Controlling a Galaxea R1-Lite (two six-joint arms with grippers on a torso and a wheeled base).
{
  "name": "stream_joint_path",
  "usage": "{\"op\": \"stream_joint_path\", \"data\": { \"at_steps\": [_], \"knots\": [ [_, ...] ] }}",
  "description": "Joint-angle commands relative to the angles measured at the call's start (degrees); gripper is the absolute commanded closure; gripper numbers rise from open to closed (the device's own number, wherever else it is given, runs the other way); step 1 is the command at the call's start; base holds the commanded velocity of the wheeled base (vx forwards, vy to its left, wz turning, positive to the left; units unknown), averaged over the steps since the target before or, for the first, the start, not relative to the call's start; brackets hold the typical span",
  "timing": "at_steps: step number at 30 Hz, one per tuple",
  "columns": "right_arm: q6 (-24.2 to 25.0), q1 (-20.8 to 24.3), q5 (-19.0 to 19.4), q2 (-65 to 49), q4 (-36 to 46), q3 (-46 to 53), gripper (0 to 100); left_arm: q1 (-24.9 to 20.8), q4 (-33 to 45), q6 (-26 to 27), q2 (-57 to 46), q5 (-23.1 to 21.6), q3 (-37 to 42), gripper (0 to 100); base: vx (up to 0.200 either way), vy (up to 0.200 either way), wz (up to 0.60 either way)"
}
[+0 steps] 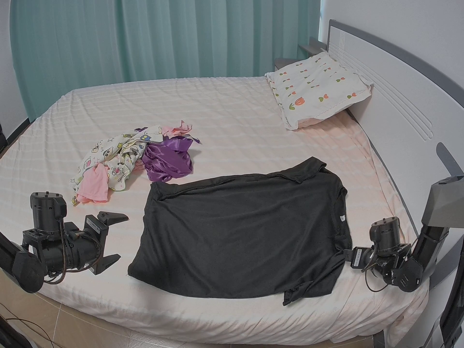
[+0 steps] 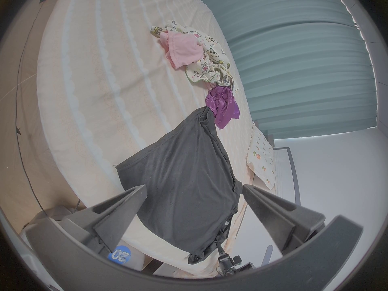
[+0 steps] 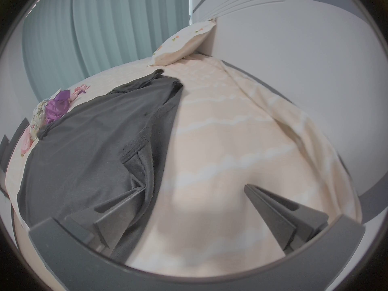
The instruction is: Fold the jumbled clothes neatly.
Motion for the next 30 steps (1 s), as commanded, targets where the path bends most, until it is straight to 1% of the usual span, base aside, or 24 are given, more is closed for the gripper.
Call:
{"op": "stream_joint_path", "data": {
  "at_steps": [1,2,5,6,7,8,11,12,13,14,17,18,19,21,22,24,27,30],
  "knots": [
    [-0.25,-4.03,0.96,-5.86,-3.23,7.81,0,0.01,-0.03,-0.13,-0.1,-0.03,-0.08,0,0.0,0.0,0.0],
    [-0.25,-4.03,0.96,-5.86,-3.23,7.81,0,0.01,-0.03,-0.13,-0.1,-0.03,-0.08,0,0.0,0.0,0.0],
    [0.28,-7.11,3.16,-5.69,-7.28,11.06,0,0.01,-0.03,-0.04,-0.1,-0.3,-0.08,0,0.0,0.0,0.0],
    [0.36,-7.2,3.25,-5.69,-7.45,11.15,0,0.01,-0.03,-0.04,-0.1,-0.3,-0.08,0,0.0,0.0,0.0],
    [0.45,-9.04,5.18,-5.42,-9.65,12.82,0,0.01,-0.03,-0.04,-0.1,-1.0,0.01,0,0.0,0.0,0.0],
    [0.45,-9.92,6.32,-5.33,-10.79,13.78,0,0.01,-0.03,-0.04,-0.1,-1.27,0.01,0,0.0,0.0,0.0],
    [1.15,-11.77,9.14,-5.69,-14.13,15.89,0,0.09,-0.03,0.04,-0.01,-1.18,0.1,0,0.0,0.0,0.0],
    [1.15,-11.77,9.14,-5.69,-14.13,15.89,0,0.09,-0.03,0.04,-0.01,-1.18,0.1,0,0.0,0.0,0.0],
    [2.47,-12.38,11.77,-5.95,-16.24,16.68,0,0.09,-0.03,0.31,-0.01,-1.18,0.19,0,0.0,0.0,0.0],
    [3.53,-12.38,13.0,-5.86,-16.94,16.86,0,0.09,-0.03,0.48,0.08,-1.18,0.28,0,0.0,0.0,0.0],
    [7.75,-11.5,14.32,-5.69,-17.91,16.68,0,0.18,-0.03,1.98,0.17,-1.09,0.72,0,0.0,0.0,0.0],
    [7.75,-11.5,14.32,-5.69,-17.91,16.68,0,0.18,-0.03,1.98,0.17,-1.09,0.72,0,0.0,0.0,0.0],
    [10.65,-9.75,14.32,-5.86,-18.09,16.42,0,0.18,-0.03,3.21,0.17,-0.91,0.8,0,0.0,0.0,0.0],
    [13.46,-7.81,14.32,-6.13,-18.18,16.42,0,0.27,-0.03,3.65,0.08,-0.74,0.8,0,0.0,0.0,0.0],
    [13.46,-7.81,14.32,-6.13,-18.18,16.42,0,0.27,-0.03,3.65,0.08,-0.74,0.8,0,0.0,0.0,0.0],
    [19.08,-5.0,14.41,-7.27,-18.18,16.33,0,0.45,0.15,3.65,-0.1,-0.83,1.15,0,0.0,0.0,0.0],
    [23.13,-3.68,14.59,-7.97,-18.18,16.51,0,0.45,-0.03,3.65,-0.19,-1.09,2.03,0,0.0,0.0,0.0],
    [24.36,-2.89,15.46,-8.06,-18.18,16.42,0,0.36,0.06,4.53,-0.1,-1.18,2.21,0,0.0,0.0,0.0]
  ]
}}
